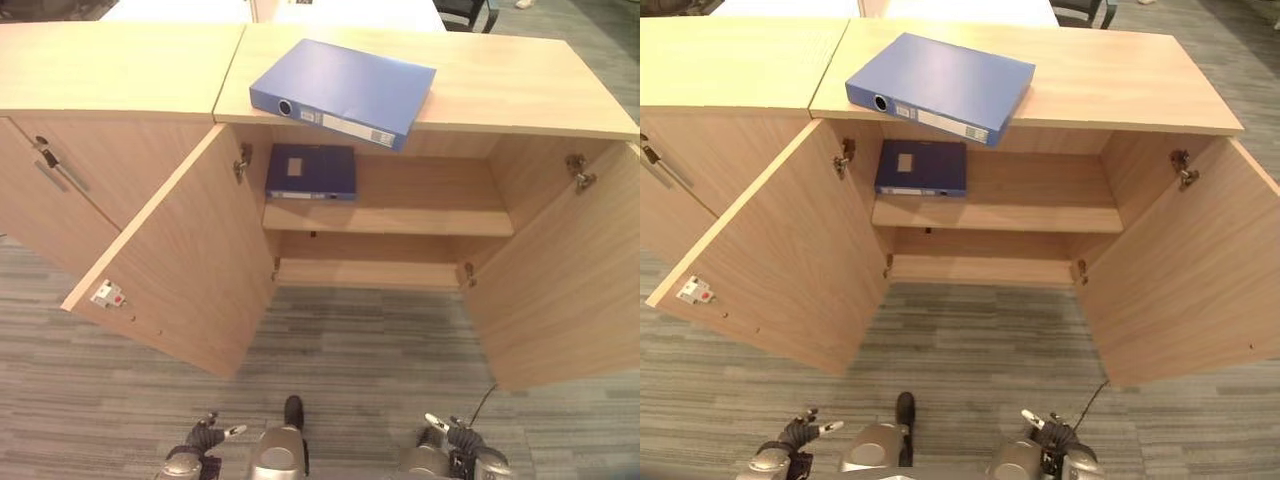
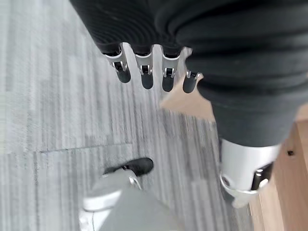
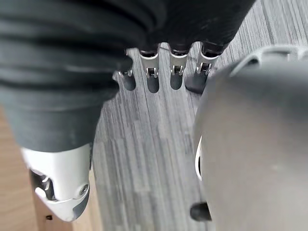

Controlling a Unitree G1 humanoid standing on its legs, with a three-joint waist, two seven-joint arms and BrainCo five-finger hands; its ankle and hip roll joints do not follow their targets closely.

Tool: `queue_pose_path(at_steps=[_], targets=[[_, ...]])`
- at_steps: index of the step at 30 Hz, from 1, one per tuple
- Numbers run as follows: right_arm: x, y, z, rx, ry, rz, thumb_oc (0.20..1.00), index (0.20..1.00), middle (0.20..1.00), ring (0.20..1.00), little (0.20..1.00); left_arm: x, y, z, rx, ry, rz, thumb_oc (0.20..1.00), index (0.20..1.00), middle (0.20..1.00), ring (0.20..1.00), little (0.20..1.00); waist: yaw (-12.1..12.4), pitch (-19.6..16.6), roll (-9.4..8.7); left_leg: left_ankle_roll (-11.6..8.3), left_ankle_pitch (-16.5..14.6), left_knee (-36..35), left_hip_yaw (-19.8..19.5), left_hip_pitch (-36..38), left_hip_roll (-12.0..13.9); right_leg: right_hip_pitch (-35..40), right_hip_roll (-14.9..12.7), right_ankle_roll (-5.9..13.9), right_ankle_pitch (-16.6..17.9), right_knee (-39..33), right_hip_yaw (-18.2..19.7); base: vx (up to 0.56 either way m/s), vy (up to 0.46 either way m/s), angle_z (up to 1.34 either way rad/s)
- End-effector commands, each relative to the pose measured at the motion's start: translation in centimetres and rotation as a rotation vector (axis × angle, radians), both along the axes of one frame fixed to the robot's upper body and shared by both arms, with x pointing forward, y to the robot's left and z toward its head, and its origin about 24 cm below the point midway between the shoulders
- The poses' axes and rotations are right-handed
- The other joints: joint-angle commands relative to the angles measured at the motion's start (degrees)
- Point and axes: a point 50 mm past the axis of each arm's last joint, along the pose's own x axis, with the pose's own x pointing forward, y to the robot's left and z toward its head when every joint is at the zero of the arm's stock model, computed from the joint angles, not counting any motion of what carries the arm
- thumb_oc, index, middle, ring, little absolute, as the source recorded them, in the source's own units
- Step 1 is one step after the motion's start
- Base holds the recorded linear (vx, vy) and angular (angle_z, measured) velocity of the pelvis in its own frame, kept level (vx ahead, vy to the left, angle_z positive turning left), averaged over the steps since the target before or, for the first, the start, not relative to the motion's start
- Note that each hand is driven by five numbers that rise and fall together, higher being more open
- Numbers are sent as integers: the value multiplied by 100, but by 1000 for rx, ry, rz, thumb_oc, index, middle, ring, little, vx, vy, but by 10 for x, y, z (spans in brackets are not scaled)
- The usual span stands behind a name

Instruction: Put the empty folder in the office cabinet

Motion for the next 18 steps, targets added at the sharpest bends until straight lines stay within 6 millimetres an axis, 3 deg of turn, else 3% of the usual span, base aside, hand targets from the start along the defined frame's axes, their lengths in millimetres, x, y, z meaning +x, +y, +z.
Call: queue_pose_path(at_steps=[1, 6, 7, 8, 10, 13, 15, 16, 18], targets=[[-5, -18, 4, -33, -6, -44, 1000, 1000, 1000, 1000, 1000, 8, 7, 6, 21, -52, -4, 1000, 1000, 1000, 1000, 1000, -124, 3, -40, -415, -680, 322, -745, 459, 494, -185, 204, -87, 527, -110, 414, 154, -198, 13], [-21, -22, 1, -52, 48, -26, 1000, 1000, 1000, 1000, 1000, 4, 3, 3, 15, -38, -4, 1000, 1000, 1000, 1000, 1000, -161, -150, -64, -573, -605, 218, -914, 555, 631, -22, 378, -95, 299, -102, 559, 156, -201, 26], [-30, -25, -1, -71, 84, 4, 1000, 1000, 1000, 1000, 1000, -5, -3, -2, -2, -4, 6, 1000, 1000, 1000, 1000, 1000, -244, -196, 32, -690, -490, 192, -1073, 561, 841, 43, 564, -220, 22, -3, 539, 169, -291, -8], [-30, -25, -1, -71, 84, 4, 1000, 1000, 1000, 1000, 1000, -5, -3, -2, -3, -4, 6, 1000, 1000, 1000, 1000, 1000, -256, -200, 43, -696, -490, 192, -1087, 557, 852, 47, 572, -225, 13, 2, 524, 183, -409, -2], [-34, -33, 1, -95, 100, 12, 1000, 1000, 1000, 1000, 1000, -7, -9, -4, -24, 5, -5, 1000, 1000, 1000, 1000, 1000, -335, -187, 151, -782, -373, 336, -1190, 478, 1024, 18, 844, -423, -293, 119, 605, 89, -242, 27], [-35, -39, 3, -108, 104, 4, 1000, 1000, 1000, 1000, 1000, -6, -11, -5, -34, 4, -11, 1000, 1000, 1000, 1000, 1000, -375, -158, 196, -829, -209, 521, -1245, 412, 1101, 21, 991, -551, -449, 189, 627, 63, -166, 10], [-38, -45, 4, -121, 112, -6, 1000, 1000, 1000, 1000, 1000, -5, -14, -5, -41, 0, -16, 1000, 1000, 1000, 1000, 1000, -407, -121, 231, -871, 60, 792, -1326, 336, 1173, 80, 1151, -685, -588, 252, 607, 91, -242, 9], [-40, -49, 5, -130, 117, -15, 1000, 1000, 1000, 1000, 1000, -5, -14, -5, -43, -3, -17, 1000, 1000, 1000, 1000, 1000, -422, -79, 236, -881, 346, 1008, -1354, 298, 1218, 176, 1263, -800, -700, 287, 591, 73, -198, 13], [-40, -49, 5, -130, 117, -15, 1000, 1000, 1000, 1000, 1000, -5, -14, -5, -43, -3, -17, 1000, 1000, 1000, 1000, 1000, -431, -72, 241, -886, 348, 1009, -1366, 299, 1224, 185, 1268, -805, -703, 288, 580, 55, -146, 28]])
